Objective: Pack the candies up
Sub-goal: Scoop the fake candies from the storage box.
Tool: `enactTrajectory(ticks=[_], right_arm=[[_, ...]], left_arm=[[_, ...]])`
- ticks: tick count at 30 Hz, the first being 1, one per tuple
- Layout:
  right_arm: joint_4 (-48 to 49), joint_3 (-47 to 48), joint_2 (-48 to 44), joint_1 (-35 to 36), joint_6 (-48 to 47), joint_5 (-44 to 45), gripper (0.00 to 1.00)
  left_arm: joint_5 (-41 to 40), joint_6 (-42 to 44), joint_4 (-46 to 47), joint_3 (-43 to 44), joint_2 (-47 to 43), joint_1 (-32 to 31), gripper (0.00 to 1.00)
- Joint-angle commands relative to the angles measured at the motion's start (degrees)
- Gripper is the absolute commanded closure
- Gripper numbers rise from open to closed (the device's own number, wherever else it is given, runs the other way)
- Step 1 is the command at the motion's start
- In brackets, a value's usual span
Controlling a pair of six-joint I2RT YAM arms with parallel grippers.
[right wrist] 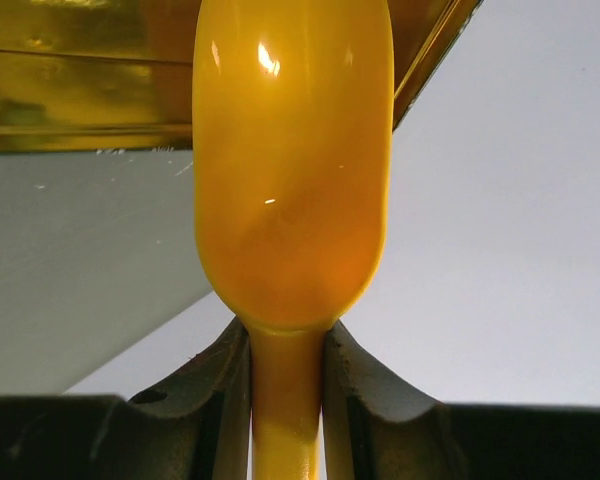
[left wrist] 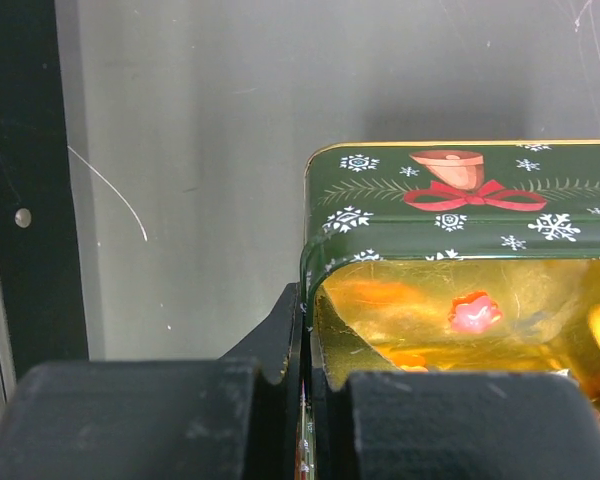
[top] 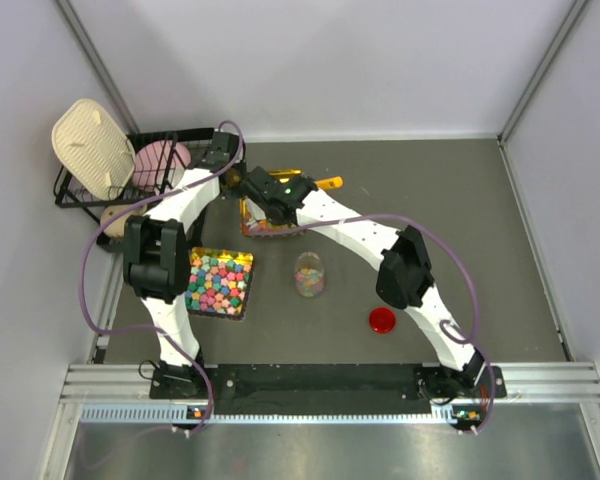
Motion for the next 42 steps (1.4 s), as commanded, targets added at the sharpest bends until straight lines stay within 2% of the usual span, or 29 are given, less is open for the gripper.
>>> enactTrajectory(ticks=[1, 15, 20, 35, 42], right_arm=[[5.58, 2.69, 2.45, 0.69, -4.19, 6.38, 1.0], [8.13, 0.67, 5.18, 3.86, -4.37, 2.78, 1.0], [8.3, -2.93, 1.75, 5.0, -2.96, -0.47, 1.0], [8.04, -19.01, -9.76, 4.91, -3.58, -1.26, 1.0], [7.95, -14.29, -5.04, 4.91, -2.17, -0.48, 1.0]], left_arm=[[0.98, -0.96, 1.14, 2.77, -3.16, -0.38, 1.0], [2.65, -1.23, 1.41, 2.16, -3.95, -0.38, 1.0], [2.12, -1.05, 1.5, 1.98, -4.04, -0.38, 1.0], [-1.57, -0.35, 0.79, 2.51, -3.87, -0.2, 1.0], [1.24, -0.96, 0.97, 2.33, -4.21, -0.2, 1.0]])
